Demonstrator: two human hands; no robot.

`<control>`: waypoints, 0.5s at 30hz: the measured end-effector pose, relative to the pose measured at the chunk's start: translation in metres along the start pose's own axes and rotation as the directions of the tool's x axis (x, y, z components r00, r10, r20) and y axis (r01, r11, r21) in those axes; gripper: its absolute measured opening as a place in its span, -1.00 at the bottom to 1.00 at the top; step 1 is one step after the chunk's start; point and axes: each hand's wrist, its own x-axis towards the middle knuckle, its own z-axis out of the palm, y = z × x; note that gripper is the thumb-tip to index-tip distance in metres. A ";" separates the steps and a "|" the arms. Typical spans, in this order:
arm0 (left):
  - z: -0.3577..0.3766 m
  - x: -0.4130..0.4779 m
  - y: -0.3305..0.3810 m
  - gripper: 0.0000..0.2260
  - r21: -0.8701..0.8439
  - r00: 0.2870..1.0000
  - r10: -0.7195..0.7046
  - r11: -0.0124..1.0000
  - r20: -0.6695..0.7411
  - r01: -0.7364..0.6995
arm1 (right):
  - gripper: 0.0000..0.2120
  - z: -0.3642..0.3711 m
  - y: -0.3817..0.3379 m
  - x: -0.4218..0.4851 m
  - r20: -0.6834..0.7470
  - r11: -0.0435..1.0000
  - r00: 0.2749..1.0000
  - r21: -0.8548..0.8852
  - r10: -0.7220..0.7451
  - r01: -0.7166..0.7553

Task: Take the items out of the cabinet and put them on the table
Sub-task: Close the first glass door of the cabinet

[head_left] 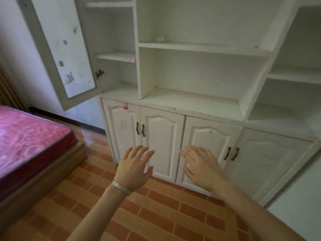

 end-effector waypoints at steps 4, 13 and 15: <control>-0.017 -0.029 -0.067 -0.54 0.031 0.996 -0.084 0.996 -0.018 0.084 | -0.52 0.012 -0.062 0.055 -0.025 0.996 0.996 0.027 -0.086 0.086; -0.071 -0.061 -0.228 -0.53 0.082 0.983 -0.155 0.983 -0.102 0.163 | -0.57 0.012 -0.195 0.185 -0.123 0.977 0.970 0.009 -0.211 0.214; -0.082 -0.064 -0.258 -0.53 0.092 0.980 -0.160 0.981 -0.118 0.171 | -0.56 0.009 -0.218 0.208 -0.144 0.974 0.964 -0.008 -0.223 0.225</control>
